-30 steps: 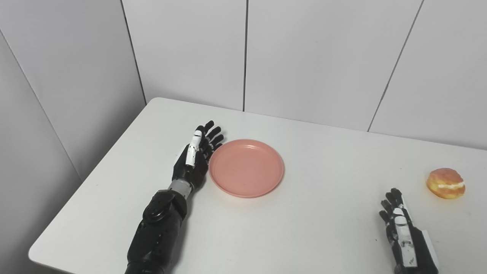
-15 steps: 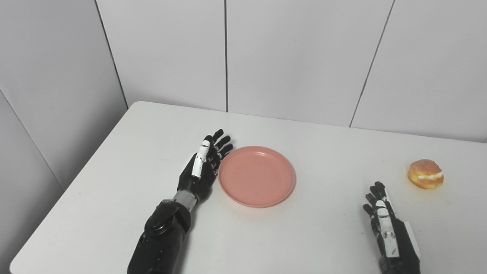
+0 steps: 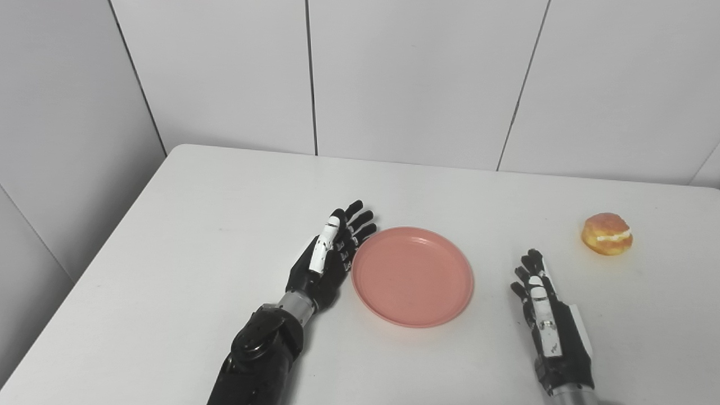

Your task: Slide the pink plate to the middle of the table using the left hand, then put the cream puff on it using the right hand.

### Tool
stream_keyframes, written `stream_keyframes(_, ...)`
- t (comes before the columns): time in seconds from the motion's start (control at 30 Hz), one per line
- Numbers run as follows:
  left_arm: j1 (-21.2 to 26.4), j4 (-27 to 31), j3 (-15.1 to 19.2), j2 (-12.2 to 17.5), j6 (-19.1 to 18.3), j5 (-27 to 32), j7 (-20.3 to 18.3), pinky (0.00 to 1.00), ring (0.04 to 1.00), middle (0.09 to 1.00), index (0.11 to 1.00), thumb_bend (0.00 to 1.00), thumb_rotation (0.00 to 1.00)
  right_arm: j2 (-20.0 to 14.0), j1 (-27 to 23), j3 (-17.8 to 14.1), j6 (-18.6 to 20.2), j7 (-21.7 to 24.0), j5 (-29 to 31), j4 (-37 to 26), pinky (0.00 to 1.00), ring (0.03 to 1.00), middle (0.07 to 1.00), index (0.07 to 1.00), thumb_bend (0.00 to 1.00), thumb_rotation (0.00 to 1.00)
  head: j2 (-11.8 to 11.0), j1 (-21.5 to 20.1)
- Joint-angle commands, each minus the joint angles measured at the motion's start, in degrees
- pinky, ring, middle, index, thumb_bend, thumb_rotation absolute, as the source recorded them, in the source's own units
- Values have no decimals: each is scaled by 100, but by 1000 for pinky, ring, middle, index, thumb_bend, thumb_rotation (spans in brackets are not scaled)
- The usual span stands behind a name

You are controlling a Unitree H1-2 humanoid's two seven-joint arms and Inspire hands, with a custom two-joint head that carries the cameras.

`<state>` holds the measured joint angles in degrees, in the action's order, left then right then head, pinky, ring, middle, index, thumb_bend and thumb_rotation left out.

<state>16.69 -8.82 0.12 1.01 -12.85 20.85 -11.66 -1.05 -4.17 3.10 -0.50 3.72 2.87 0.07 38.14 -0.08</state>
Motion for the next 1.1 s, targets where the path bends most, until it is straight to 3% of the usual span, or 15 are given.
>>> stream_keyframes(0.0,-195,-65,-86,-27,-432,-66,4,948,937,938,937,400,1000,146,176,129,306,33,-22,64,960,975,986,988,232,1000,-3,1)
stream_keyframes(0.47,-298,13,-130,-72,-504,-43,29,953,936,946,942,392,1000,171,136,151,369,-14,-41,40,958,972,983,985,236,1000,134,-281)
stream_keyframes(0.83,-383,-21,-9,-223,-177,-197,174,968,945,949,948,401,1000,129,118,57,-7,-80,-69,142,973,979,991,999,244,1000,75,-916)
stream_keyframes(1.07,-466,-20,26,-286,153,-355,203,984,958,960,956,428,1000,99,102,-62,60,-148,-43,-180,977,965,989,997,262,1000,-8,-1343)
